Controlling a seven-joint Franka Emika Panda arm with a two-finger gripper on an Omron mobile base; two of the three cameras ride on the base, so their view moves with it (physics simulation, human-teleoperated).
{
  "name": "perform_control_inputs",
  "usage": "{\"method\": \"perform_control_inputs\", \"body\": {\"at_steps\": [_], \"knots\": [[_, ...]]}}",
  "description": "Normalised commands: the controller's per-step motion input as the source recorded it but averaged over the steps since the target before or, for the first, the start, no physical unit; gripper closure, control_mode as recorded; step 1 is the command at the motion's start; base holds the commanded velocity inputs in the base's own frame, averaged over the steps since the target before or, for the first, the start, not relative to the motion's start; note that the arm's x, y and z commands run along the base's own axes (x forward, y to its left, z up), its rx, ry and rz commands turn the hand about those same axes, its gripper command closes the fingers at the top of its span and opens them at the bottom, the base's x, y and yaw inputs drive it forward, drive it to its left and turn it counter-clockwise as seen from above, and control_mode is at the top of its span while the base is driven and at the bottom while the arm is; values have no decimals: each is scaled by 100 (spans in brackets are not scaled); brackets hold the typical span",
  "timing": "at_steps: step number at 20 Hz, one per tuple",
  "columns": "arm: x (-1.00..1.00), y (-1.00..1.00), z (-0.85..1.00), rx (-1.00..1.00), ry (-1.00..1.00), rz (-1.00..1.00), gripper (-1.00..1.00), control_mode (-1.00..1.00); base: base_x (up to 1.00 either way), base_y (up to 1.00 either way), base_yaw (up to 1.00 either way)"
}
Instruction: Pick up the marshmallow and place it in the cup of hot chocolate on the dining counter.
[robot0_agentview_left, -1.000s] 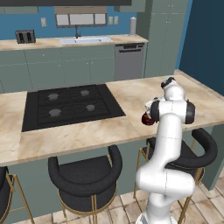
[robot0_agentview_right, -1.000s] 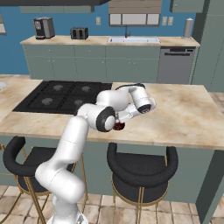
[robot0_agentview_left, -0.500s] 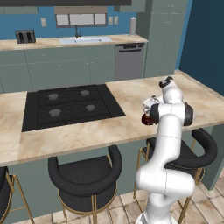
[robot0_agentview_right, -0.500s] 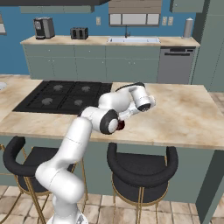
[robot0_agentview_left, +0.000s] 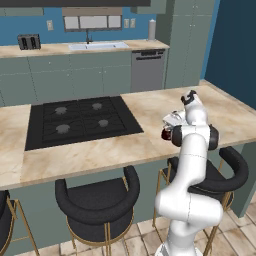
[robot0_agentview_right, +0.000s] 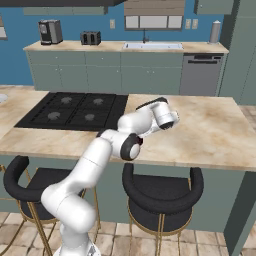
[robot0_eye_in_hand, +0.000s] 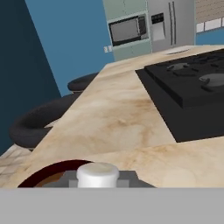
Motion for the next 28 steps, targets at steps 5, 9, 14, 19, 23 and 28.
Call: {"method": "perform_control_inputs", "body": {"at_steps": [5, 9, 14, 19, 23, 28], "knots": [[12, -11, -19, 0, 1, 0, -100, -100, 0, 0, 0], [-18, 0, -15, 0, 0, 0, -100, -100, 0, 0, 0], [-24, 0, -1, 0, -2, 0, -100, -100, 0, 0, 0], [-17, -1, 2, 0, -5, 0, -100, -100, 0, 0, 0], [-43, -3, 36, 0, -12, 0, -100, -100, 0, 0, 0], [-84, 1, 45, -1, -34, 0, -100, -100, 0, 0, 0]]}}
